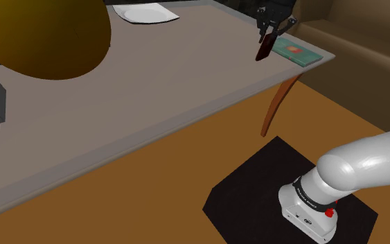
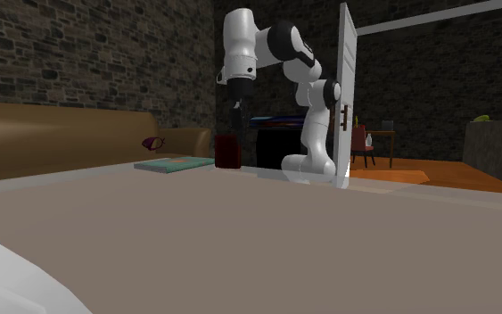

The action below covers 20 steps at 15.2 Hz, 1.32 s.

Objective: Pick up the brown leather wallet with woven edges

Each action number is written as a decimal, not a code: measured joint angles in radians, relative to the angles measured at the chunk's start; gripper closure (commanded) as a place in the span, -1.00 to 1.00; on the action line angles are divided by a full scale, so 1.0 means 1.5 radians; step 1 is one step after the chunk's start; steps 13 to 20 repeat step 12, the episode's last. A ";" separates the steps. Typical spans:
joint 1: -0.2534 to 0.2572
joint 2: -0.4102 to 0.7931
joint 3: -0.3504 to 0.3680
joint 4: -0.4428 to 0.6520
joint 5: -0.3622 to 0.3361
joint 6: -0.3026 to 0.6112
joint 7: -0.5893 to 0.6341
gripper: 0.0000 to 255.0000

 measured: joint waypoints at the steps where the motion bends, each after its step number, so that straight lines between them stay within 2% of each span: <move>1: -0.001 0.003 -0.001 0.013 -0.001 -0.010 -0.001 1.00; 12: -0.002 0.036 -0.001 0.146 -0.004 -0.109 0.005 1.00; 20: -0.002 0.036 -0.001 0.146 -0.004 -0.109 0.005 1.00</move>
